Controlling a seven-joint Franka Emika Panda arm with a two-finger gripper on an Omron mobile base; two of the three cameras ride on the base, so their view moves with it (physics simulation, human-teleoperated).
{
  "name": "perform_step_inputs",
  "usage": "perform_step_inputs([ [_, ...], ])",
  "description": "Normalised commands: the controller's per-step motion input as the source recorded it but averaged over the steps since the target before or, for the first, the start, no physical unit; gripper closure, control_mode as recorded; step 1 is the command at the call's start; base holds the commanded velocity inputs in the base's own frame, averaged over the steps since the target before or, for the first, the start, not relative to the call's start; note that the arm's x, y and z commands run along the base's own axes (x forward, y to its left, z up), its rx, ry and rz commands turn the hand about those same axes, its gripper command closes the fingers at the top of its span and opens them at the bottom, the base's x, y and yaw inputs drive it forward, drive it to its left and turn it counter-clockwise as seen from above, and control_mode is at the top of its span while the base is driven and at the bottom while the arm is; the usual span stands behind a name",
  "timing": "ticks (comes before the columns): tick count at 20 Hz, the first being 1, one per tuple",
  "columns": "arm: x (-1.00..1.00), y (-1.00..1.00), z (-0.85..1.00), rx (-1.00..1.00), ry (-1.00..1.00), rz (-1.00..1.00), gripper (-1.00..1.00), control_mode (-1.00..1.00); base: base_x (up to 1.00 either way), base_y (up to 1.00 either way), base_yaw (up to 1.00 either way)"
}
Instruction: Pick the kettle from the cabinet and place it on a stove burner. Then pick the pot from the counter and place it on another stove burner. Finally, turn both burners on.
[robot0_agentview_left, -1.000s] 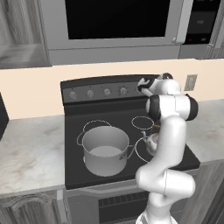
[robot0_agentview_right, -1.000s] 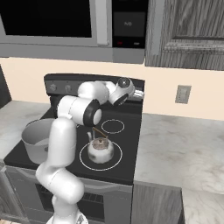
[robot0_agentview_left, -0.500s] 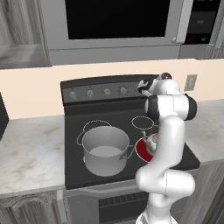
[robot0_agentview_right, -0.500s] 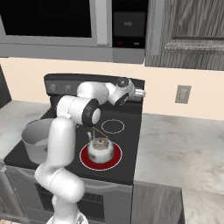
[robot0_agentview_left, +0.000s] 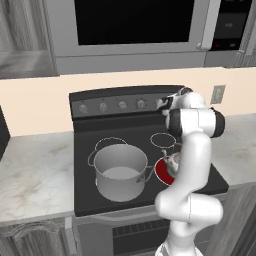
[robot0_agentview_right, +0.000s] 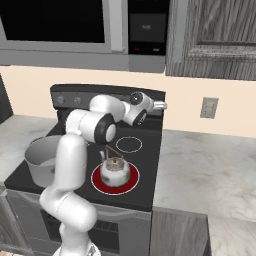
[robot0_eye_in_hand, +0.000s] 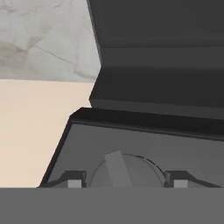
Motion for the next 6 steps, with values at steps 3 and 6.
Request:
perform_step_inputs([
  [3, -0.22, -0.44, -0.36, -0.28, -0.1, 0.14, 1.0, -1.0, 0.0, 0.0, 0.0],
  [6, -0.17, -0.38, -0.31, -0.26, -0.06, 0.13, 1.0, -1.0, 0.0, 0.0, 0.0],
])
